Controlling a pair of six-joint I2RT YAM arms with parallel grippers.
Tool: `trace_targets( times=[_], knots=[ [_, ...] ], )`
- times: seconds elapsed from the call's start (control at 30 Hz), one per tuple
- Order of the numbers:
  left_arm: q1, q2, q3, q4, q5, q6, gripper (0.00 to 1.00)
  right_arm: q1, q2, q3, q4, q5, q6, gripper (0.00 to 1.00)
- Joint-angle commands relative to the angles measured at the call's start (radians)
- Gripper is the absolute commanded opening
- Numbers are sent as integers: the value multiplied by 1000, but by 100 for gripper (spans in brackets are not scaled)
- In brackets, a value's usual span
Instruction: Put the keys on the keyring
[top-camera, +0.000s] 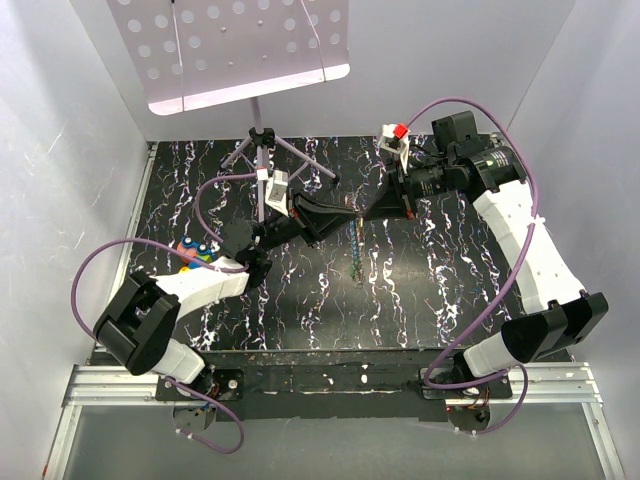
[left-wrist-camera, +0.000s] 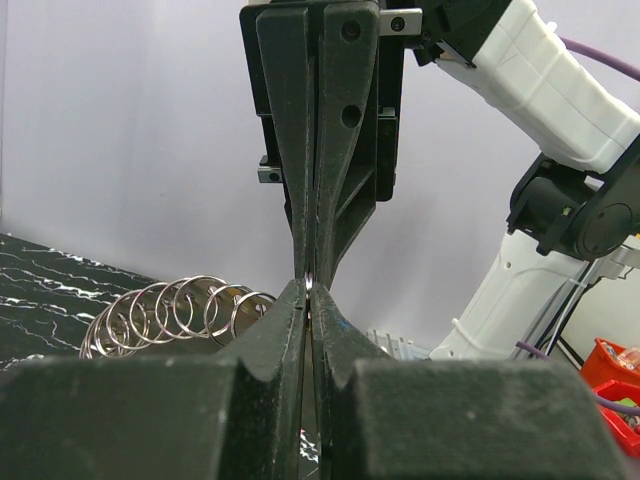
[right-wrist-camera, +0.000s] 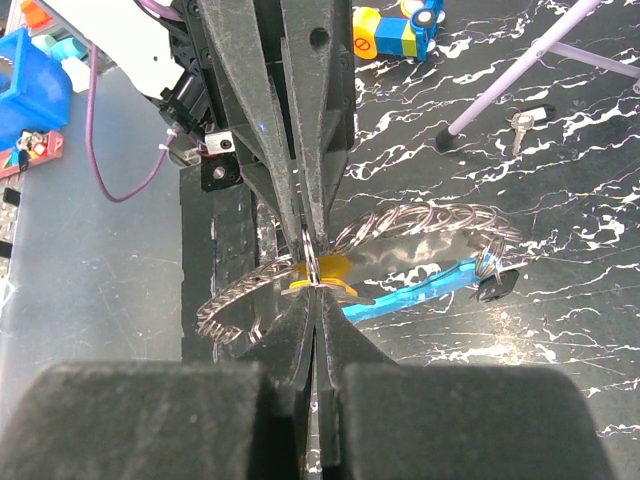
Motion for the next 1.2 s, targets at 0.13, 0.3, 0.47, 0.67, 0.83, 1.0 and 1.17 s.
trace_targets(
  times=[0.13, 0.3, 0.47, 0.67, 0.83, 1.0, 1.17],
  knots=[
    [10, -95, 13, 29, -19, 25, 0, 6, 9, 48, -121, 10, -119, 1],
    [15, -89, 13, 41, -5, 2, 0, 8, 21, 58, -166, -35, -166, 1],
    [13, -65, 22, 98, -2, -39, 0, 9, 37, 45, -142, -79, -129, 1],
    [13, -60, 28, 111, -7, -42, 0, 14, 40, 20, -129, -111, -115, 1],
    [13, -58, 18, 115, -39, -47, 0, 15, 40, 6, -102, -154, -81, 1],
    [13, -42, -5, 140, -85, -56, 0, 21, 55, -4, -59, -171, -29, 1],
    [13, -32, -10, 155, -104, -65, 0, 31, 67, -18, -20, -177, 14, 1]
  ],
)
